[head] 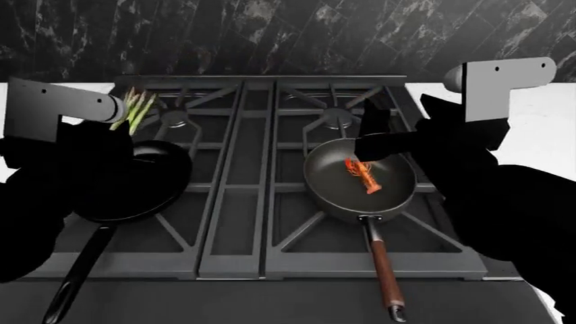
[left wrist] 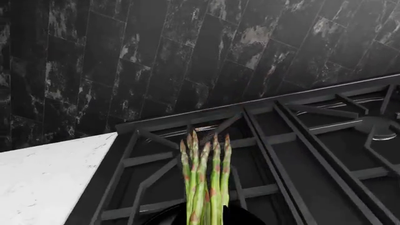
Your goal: Place both pans onto different burners. Then place the asparagus and the shrimp on different pans.
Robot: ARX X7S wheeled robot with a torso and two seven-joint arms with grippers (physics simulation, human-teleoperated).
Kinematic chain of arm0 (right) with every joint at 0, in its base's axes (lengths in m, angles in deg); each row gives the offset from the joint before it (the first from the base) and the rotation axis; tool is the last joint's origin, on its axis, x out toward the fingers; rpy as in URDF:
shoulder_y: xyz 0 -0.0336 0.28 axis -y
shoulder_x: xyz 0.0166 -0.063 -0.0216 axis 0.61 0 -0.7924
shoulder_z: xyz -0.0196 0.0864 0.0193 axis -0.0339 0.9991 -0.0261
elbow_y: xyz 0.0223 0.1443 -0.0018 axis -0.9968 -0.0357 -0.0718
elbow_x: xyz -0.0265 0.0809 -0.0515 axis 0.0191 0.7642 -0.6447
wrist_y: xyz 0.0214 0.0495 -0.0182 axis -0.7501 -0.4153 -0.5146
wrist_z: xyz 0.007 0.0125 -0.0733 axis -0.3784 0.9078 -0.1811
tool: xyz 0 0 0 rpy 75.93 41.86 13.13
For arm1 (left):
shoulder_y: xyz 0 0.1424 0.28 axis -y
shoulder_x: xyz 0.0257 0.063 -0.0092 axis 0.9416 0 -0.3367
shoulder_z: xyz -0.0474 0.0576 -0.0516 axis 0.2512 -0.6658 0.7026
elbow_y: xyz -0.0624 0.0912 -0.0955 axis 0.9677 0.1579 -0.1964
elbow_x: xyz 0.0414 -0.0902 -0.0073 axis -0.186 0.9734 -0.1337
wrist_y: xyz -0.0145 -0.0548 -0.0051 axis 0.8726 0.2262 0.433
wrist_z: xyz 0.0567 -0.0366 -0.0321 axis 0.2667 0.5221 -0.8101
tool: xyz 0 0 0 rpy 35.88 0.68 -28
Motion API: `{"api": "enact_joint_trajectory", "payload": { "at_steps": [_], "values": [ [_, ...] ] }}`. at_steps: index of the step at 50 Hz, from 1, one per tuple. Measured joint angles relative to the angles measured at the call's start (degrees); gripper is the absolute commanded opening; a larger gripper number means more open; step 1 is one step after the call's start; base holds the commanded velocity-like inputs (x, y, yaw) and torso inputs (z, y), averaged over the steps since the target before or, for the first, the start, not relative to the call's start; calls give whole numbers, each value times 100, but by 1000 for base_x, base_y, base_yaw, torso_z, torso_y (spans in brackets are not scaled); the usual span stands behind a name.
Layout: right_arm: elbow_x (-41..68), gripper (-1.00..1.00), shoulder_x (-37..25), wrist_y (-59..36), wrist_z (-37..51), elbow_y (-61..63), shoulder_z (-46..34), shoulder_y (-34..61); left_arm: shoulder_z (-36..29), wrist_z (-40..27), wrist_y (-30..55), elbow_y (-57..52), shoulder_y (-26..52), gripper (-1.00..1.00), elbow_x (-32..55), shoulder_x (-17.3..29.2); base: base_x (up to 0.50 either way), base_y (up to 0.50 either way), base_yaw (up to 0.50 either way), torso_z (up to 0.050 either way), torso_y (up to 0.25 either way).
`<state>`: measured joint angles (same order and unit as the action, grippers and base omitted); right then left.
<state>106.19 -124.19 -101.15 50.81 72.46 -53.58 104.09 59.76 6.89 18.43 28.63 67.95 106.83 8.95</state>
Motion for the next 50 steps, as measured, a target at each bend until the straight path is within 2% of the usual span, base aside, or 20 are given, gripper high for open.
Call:
{"api": "enact_joint_trajectory", "payload": {
  "at_steps": [13,28,29,50],
  "values": [
    [-125,100,50,120,-127,-138,-53,-82,88,-124,-9,-152,-444,-100,172,227,0,0,0,0,0],
    [-214,100,88,218,-224,-250,-100,-156,14,-84,-34,-58,-629,-100,145,211,0,0,0,0,1],
    [-217,100,89,224,-228,-254,-101,-161,10,-82,-35,-49,-632,100,143,208,0,0,0,0,0],
    [-179,100,64,241,-204,-230,-82,-163,124,-156,-16,-63,-429,100,230,252,0,0,0,0,0]
  ]
}}
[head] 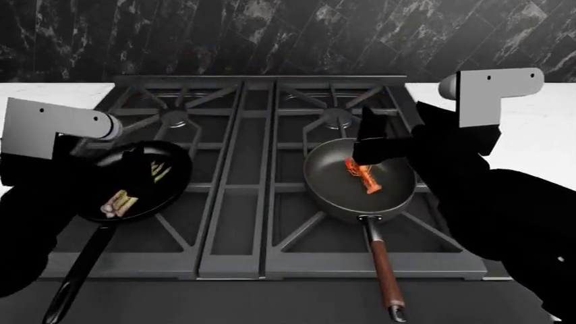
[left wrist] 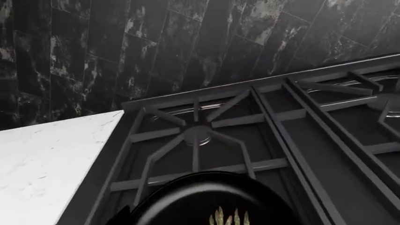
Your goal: Place both pans onto different burners. Then place the asparagus and the shrimp on different pans.
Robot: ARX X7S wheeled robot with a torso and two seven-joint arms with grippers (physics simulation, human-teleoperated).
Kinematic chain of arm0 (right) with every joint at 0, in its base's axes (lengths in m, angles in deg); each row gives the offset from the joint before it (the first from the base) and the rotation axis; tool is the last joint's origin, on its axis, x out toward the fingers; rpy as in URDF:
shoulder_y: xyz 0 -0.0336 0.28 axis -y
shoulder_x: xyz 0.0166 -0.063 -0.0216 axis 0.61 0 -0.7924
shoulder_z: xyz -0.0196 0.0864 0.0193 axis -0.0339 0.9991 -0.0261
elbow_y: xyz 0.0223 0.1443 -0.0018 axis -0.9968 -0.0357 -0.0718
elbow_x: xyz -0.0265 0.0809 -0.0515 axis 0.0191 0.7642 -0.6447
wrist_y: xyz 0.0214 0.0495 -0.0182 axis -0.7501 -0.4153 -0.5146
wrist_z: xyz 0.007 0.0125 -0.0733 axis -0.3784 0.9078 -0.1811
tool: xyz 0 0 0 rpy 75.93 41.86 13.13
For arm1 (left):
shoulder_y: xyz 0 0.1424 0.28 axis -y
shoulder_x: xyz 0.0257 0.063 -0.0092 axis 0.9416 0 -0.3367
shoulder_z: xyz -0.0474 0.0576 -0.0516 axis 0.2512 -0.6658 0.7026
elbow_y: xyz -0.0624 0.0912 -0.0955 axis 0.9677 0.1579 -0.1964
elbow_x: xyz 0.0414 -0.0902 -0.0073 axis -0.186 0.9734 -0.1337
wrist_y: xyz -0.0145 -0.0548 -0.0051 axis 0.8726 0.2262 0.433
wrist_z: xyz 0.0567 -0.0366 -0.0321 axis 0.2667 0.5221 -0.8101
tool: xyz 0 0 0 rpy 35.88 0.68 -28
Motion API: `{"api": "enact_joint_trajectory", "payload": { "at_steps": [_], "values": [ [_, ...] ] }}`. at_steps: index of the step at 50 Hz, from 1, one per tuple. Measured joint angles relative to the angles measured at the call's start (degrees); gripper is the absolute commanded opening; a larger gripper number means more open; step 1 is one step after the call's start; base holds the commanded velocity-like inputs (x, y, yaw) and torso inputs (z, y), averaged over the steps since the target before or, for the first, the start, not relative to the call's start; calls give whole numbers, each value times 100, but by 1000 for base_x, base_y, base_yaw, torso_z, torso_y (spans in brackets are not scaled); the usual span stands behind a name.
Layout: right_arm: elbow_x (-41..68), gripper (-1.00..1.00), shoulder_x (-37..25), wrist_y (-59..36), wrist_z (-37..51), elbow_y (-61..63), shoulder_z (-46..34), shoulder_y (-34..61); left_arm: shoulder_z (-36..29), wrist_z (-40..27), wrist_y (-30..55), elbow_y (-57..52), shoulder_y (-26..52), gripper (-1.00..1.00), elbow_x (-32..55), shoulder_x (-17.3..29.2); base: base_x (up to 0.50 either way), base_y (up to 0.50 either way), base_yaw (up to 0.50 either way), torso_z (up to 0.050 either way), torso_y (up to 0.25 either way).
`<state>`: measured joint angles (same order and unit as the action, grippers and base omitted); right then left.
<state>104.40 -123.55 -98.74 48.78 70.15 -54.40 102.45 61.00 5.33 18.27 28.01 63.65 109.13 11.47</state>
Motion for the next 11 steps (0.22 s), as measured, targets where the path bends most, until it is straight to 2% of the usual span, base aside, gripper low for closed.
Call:
{"api": "enact_joint_trajectory", "payload": {
  "at_steps": [11],
  "values": [
    [50,100,-198,-4,315,540,162,21,488,-167,-446,-522,-1,100,77,25,0,0,0,0,0]
  ]
}}
